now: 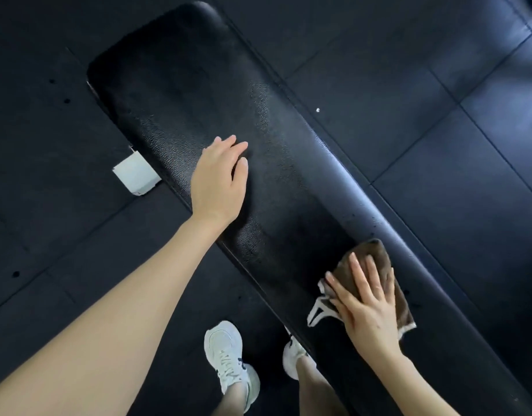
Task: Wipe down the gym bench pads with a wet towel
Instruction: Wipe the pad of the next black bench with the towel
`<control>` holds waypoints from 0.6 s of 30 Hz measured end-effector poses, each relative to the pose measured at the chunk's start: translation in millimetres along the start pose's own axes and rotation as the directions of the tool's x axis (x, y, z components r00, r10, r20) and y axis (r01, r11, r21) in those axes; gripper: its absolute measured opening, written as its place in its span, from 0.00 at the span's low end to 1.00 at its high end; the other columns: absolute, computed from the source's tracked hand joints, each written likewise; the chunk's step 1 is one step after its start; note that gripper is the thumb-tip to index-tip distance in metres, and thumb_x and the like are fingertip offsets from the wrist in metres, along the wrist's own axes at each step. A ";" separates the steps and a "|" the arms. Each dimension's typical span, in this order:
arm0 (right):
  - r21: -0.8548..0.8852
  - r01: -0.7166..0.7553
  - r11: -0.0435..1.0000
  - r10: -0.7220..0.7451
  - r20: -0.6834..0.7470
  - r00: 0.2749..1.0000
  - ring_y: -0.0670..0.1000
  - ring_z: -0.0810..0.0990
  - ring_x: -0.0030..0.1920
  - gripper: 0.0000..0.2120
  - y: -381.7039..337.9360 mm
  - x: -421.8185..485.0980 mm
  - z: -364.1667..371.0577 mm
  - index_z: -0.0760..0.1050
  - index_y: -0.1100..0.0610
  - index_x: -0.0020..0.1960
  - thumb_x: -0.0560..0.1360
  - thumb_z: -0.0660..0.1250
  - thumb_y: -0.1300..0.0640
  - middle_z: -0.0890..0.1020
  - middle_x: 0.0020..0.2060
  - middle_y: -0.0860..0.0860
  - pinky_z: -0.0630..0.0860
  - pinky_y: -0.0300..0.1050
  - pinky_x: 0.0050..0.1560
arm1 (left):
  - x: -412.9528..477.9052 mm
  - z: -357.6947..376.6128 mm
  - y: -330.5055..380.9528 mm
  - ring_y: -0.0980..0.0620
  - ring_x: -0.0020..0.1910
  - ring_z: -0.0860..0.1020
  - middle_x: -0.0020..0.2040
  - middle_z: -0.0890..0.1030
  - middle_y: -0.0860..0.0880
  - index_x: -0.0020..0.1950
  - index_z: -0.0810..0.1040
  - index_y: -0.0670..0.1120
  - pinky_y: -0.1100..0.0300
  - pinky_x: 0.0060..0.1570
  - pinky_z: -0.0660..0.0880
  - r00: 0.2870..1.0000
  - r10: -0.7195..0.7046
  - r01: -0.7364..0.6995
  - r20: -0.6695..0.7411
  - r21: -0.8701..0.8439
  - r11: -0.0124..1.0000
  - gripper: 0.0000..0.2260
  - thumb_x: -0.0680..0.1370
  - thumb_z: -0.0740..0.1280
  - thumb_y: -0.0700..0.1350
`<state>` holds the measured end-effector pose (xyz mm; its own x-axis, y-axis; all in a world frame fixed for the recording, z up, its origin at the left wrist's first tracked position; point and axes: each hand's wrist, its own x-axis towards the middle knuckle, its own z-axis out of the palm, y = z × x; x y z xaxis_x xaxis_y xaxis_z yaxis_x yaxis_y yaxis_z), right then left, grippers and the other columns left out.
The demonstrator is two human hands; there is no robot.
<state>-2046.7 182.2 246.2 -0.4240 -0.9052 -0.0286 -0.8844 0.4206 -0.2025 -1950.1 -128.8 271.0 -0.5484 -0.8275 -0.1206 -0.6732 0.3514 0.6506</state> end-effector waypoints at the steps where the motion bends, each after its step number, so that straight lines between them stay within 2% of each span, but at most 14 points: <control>1: -0.002 -0.018 1.000 0.018 -0.002 1.000 0.63 0.60 0.73 0.17 0.5 15.0 1.9 0.67 0.42 0.68 0.81 0.52 0.45 0.64 0.73 0.54 0.57 0.74 0.66 | 2.7 7.0 1.8 0.46 0.73 0.62 0.70 0.70 0.46 0.67 0.73 0.45 0.52 0.72 0.54 1.000 0.023 -0.024 0.007 0.058 0.998 0.17 0.80 0.54 0.45; 4: 0.056 -0.043 0.997 0.048 -0.087 0.995 0.66 0.62 0.72 0.18 -9.1 109.9 8.7 0.71 0.44 0.67 0.80 0.53 0.43 0.68 0.71 0.58 0.57 0.73 0.67 | 8.2 24.5 -3.1 0.39 0.71 0.64 0.70 0.70 0.41 0.67 0.73 0.43 0.44 0.71 0.55 0.991 0.133 -0.130 0.004 0.250 0.960 0.19 0.80 0.53 0.46; 7: 0.067 -0.046 0.997 0.056 -0.160 0.986 0.67 0.65 0.70 0.19 -7.0 201.5 13.2 0.75 0.47 0.65 0.78 0.56 0.44 0.69 0.70 0.60 0.63 0.71 0.65 | 8.6 35.1 -12.5 0.37 0.70 0.65 0.70 0.69 0.40 0.68 0.71 0.43 0.41 0.69 0.58 0.979 0.205 -0.187 0.000 0.410 0.893 0.18 0.80 0.54 0.45; 9: 0.089 -0.018 0.996 0.030 -0.135 0.990 0.66 0.64 0.71 0.20 -0.4 212.4 11.1 0.74 0.47 0.66 0.78 0.56 0.45 0.68 0.71 0.60 0.61 0.67 0.68 | 7.9 38.5 -11.6 0.37 0.69 0.66 0.69 0.70 0.40 0.68 0.71 0.43 0.40 0.69 0.58 0.975 0.223 -0.194 -0.011 0.453 0.870 0.18 0.80 0.56 0.44; 11: 0.080 0.034 0.996 -0.026 -0.108 0.994 0.65 0.61 0.73 0.19 14.2 172.5 6.2 0.72 0.46 0.68 0.79 0.57 0.46 0.65 0.73 0.59 0.54 0.59 0.72 | 12.7 36.3 -7.4 0.38 0.69 0.66 0.69 0.70 0.40 0.68 0.71 0.44 0.39 0.69 0.57 0.978 0.210 -0.180 -0.008 0.483 0.857 0.18 0.79 0.56 0.45; 13: 0.067 0.031 0.997 -0.027 -0.059 0.998 0.64 0.59 0.74 0.18 30.0 114.6 -1.4 0.70 0.45 0.69 0.80 0.57 0.47 0.63 0.74 0.58 0.56 0.63 0.71 | 25.7 29.2 -5.1 0.38 0.71 0.64 0.72 0.67 0.39 0.70 0.69 0.45 0.37 0.70 0.53 0.994 0.103 -0.067 -0.040 0.526 0.848 0.19 0.80 0.54 0.47; 15: 0.057 -0.031 0.998 0.032 -0.013 0.999 0.64 0.58 0.74 0.18 37.2 79.5 -5.9 0.68 0.45 0.69 0.81 0.54 0.47 0.63 0.74 0.58 0.59 0.68 0.68 | 40.5 23.4 -5.6 0.39 0.73 0.59 0.74 0.63 0.40 0.72 0.64 0.45 0.35 0.70 0.50 0.989 -0.068 0.126 -0.129 0.522 0.844 0.21 0.80 0.52 0.49; 16: 0.056 -0.059 0.997 0.060 -0.017 0.998 0.65 0.57 0.74 0.17 37.4 81.7 -5.3 0.69 0.45 0.68 0.81 0.53 0.47 0.63 0.73 0.58 0.60 0.69 0.67 | 45.3 22.4 -6.5 0.40 0.74 0.58 0.74 0.62 0.40 0.73 0.63 0.44 0.34 0.70 0.50 0.978 -0.128 0.197 -0.167 0.510 0.837 0.22 0.81 0.51 0.50; 18: 0.073 -0.069 0.995 0.070 -0.017 0.997 0.65 0.58 0.73 0.18 29.0 118.7 -3.7 0.71 0.47 0.67 0.81 0.53 0.46 0.64 0.73 0.58 0.61 0.70 0.67 | 47.7 24.6 -8.0 0.40 0.74 0.58 0.74 0.62 0.40 0.73 0.62 0.43 0.34 0.69 0.51 0.971 -0.154 0.227 -0.181 0.512 0.828 0.23 0.80 0.51 0.50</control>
<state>-2123.4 87.2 240.5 -0.4883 -0.8723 -0.0258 -0.8365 0.4763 -0.2708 -1983.1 -160.4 241.7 -0.3390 -0.9372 -0.0819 -0.9362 0.3275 0.1275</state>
